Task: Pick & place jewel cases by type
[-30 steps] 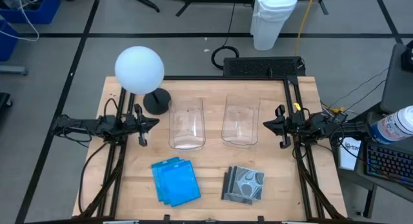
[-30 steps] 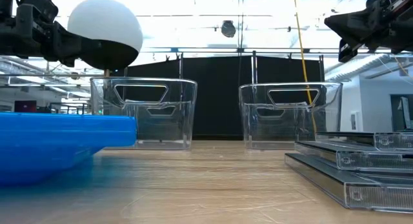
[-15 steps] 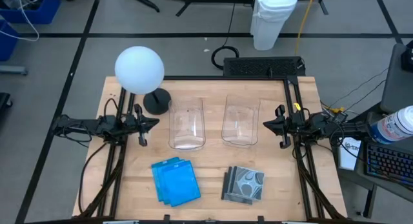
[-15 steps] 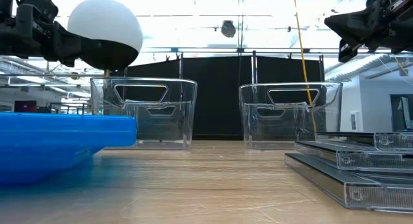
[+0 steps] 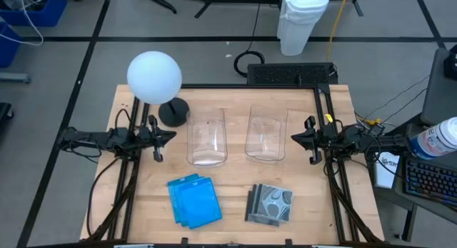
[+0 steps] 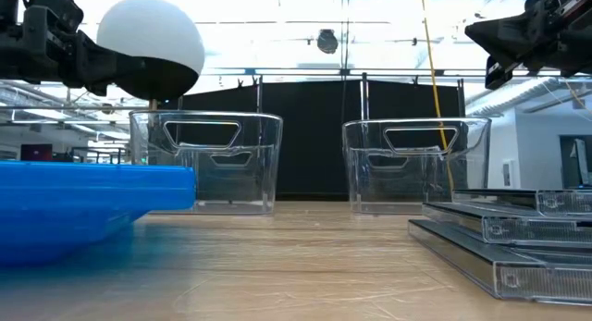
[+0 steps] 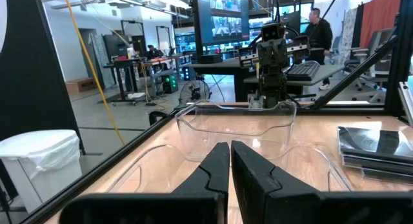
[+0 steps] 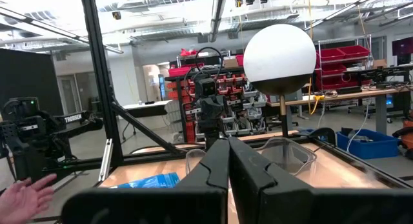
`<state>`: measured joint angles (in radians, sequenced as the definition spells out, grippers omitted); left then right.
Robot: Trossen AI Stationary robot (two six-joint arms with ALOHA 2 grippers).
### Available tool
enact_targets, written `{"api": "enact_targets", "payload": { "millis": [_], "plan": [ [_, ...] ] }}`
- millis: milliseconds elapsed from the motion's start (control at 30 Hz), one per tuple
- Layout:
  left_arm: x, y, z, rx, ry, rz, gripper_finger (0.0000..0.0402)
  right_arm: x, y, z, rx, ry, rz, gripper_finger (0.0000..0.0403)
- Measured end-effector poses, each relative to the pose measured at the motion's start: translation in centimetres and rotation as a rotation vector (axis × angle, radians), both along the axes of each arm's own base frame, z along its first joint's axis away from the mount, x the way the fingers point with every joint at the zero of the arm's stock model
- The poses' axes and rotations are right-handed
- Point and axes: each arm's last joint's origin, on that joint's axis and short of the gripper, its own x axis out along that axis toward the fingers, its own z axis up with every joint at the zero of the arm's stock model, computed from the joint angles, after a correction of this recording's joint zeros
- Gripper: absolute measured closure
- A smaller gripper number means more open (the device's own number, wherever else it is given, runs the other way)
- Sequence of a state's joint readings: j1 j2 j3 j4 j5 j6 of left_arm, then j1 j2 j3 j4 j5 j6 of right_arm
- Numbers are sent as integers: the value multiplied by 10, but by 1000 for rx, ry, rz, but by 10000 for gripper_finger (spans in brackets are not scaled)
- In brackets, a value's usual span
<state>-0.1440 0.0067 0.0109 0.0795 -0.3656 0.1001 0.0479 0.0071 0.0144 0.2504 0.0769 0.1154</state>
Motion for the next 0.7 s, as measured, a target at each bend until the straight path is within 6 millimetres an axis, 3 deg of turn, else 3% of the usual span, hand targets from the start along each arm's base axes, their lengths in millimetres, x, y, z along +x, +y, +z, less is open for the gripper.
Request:
{"api": "enact_targets", "payload": {
  "millis": [367,700],
  "plan": [
    [0,0,0,0,0,0,376,0,0,1,1,-10,0,403],
    [0,0,0,0,0,0,376,-4,0,13,-46,-142,-17,403]
  ]
}}
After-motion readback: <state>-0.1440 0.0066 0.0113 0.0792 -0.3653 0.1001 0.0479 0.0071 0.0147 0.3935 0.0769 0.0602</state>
